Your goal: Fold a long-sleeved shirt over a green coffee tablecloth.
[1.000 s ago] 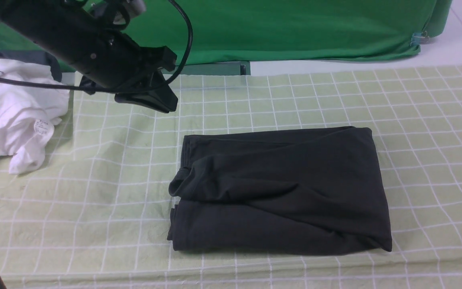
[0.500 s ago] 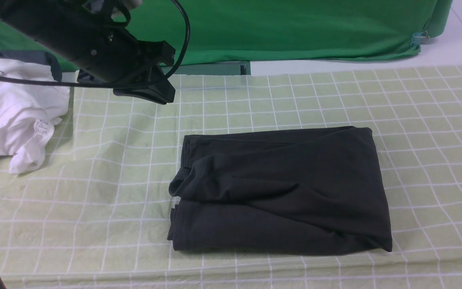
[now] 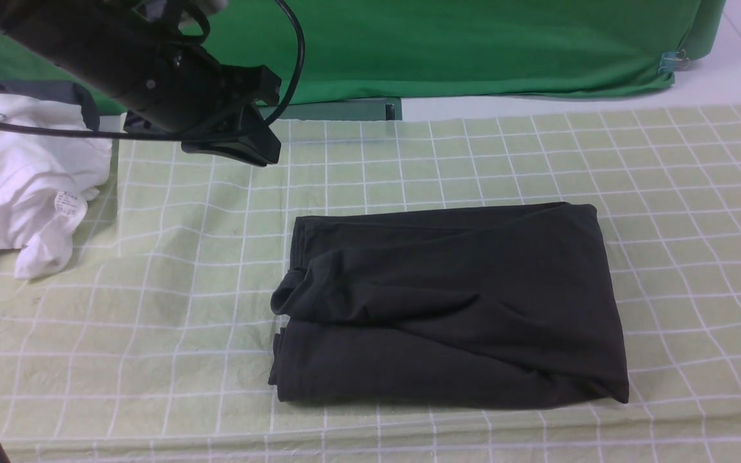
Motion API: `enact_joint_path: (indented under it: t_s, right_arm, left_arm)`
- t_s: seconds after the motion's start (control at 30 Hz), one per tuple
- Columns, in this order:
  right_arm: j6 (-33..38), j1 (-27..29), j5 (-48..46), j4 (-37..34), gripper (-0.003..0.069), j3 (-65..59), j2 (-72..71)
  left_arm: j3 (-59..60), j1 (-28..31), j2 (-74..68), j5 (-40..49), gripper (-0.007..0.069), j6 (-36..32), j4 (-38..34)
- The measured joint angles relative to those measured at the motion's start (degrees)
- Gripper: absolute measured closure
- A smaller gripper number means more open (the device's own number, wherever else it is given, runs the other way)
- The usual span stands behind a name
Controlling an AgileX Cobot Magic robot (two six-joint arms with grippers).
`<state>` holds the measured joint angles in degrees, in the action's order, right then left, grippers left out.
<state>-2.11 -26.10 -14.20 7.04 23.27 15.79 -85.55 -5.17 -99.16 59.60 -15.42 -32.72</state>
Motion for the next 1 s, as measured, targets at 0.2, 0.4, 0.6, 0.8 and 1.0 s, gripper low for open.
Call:
enact_joint_path:
  t_s: [0.2,0.4,0.6,0.8,1.0]
  right_arm:
    - [-0.49,0.00,-0.69,0.00,0.0621,-0.70,0.00]
    - [-0.49,0.00,-0.64,0.00,0.0610,-0.70,0.00]
    - [-0.49,0.00,-0.64,0.00,0.0594,-0.77,0.00]
    - [-0.49,0.00,-0.64,0.00,0.0582,-0.93,0.00]
    - [-0.49,1.68,-0.23,0.00,0.0566,-2.13,-2.33]
  left_arm:
    - [0.00,0.00,0.00,0.69,0.0559,0.00,0.00]
    - [0.00,0.00,0.00,1.14,0.0557,0.00,0.00]
    - [0.00,0.00,0.00,1.14,0.0554,0.00,2.02]
    - [0.00,0.00,0.00,1.20,0.0547,0.00,4.73]
    - [0.00,0.00,0.00,0.50,0.0545,0.00,5.59]
